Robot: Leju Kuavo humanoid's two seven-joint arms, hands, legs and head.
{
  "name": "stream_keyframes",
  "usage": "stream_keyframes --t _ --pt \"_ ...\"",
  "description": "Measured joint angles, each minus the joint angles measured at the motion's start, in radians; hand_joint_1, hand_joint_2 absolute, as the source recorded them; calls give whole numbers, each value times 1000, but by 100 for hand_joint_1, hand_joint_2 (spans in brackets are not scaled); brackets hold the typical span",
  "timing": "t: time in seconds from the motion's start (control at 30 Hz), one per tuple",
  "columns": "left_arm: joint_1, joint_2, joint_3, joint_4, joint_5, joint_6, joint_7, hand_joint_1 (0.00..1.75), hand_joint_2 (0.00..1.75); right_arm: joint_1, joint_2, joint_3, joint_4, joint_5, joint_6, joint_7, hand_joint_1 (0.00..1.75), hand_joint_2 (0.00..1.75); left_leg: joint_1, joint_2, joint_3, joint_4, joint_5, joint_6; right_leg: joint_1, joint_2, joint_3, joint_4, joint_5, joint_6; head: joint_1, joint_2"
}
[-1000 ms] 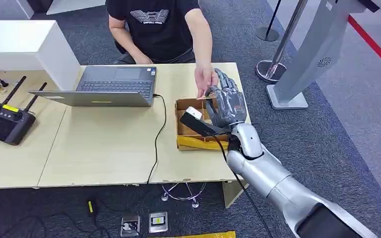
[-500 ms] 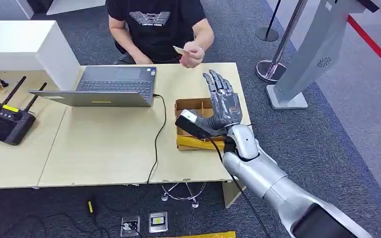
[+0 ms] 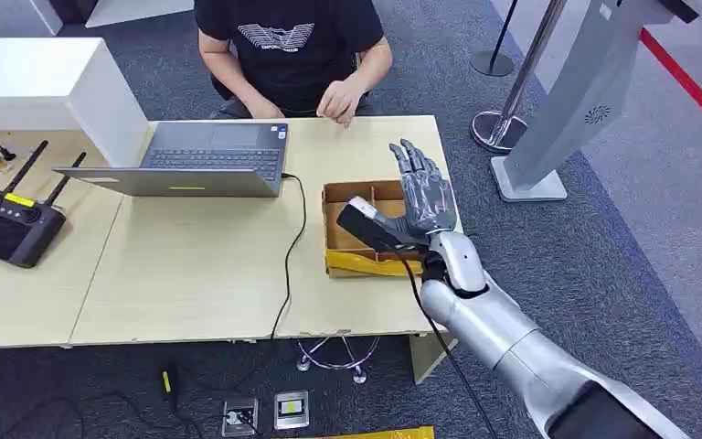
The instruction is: Pass the card to the sensor for recognition and then transmit it.
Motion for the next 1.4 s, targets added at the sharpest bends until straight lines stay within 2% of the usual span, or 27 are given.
stream_keyframes --t 0.17,0.2,0.47,0.73,0.9,1.07,1.3,1.4 --pt "-1 0 0 0 0 0 8 0 0 37 -69 -23 -121 -11 88 54 0 0 0 0 0 0 0 0 0 0 0 0 0 0 0 0" --pt "-1 0 0 0 0 0 10 0 0 49 -84 -28 -149 -12 106 70 0 175 0 0 0 0 0 0 0 0 0 0 0 0 0 0" --pt "0 -2 -1 0 7 -1 23 0 0 132 -173 -47 -333 7 165 125 0 175 0 1 0 0 0 0 0 0 0 0 0 0 0 0" --pt "2 -2 -2 0 21 -1 24 0 0 193 -206 -30 -403 166 180 166 0 175 0 1 0 0 0 0 0 0 0 0 0 0 0 0" --pt "2 -2 -2 0 21 -1 24 0 0 202 -203 3 -383 199 119 151 0 175 0 0 -1 0 0 0 0 0 0 0 0 0 0 0" --pt "2 -3 -2 0 19 -1 27 0 0 198 -178 36 -303 253 8 120 0 175 0 0 -1 0 0 0 0 0 0 0 0 0 0 0" --pt "2 -3 -2 0 11 -1 34 0 0 187 -135 62 -199 233 -28 98 0 175 0 0 -2 0 0 0 0 -1 0 0 0 0 0 0" --pt "2 -5 -4 -1 9 -1 45 0 0 169 -104 73 -128 189 -35 68 0 175 0 0 -1 0 0 0 0 0 0 0 0 0 0 0"
